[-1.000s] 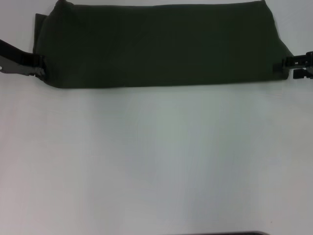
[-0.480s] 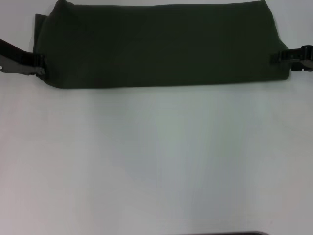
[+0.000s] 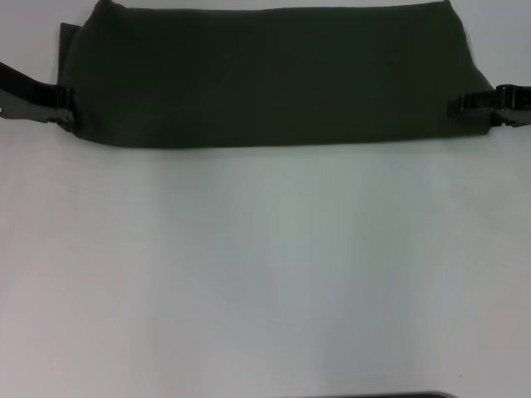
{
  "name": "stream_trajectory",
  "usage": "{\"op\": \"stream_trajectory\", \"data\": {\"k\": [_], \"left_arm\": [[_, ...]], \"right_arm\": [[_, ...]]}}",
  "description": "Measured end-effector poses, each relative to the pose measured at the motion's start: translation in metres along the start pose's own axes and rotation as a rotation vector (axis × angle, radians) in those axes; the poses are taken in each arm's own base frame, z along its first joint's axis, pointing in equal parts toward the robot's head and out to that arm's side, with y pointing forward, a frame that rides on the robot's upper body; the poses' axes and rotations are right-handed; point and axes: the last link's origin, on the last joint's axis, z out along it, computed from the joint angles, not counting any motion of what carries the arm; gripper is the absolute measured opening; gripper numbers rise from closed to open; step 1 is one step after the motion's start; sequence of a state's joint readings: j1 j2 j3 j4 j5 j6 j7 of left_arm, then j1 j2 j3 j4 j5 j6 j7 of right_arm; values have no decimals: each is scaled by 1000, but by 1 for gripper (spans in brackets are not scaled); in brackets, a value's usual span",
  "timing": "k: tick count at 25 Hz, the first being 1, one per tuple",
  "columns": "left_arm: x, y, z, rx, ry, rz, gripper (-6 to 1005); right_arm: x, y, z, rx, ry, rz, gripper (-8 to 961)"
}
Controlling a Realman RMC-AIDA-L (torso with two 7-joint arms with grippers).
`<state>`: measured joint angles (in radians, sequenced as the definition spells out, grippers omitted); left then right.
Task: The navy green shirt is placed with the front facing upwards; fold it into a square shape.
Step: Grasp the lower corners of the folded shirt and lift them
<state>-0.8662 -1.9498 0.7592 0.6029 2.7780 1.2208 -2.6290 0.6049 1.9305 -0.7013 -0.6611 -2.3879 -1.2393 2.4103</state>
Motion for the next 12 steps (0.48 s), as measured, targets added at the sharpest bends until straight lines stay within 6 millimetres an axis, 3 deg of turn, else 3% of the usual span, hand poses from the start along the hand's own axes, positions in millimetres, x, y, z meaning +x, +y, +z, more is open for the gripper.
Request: {"op": "stream_trajectory", "data": {"k": [12], "left_arm": [[3, 1, -2, 3, 13, 5, 45]], "right_arm": [[3, 0, 11, 0, -13, 33, 896]]}}
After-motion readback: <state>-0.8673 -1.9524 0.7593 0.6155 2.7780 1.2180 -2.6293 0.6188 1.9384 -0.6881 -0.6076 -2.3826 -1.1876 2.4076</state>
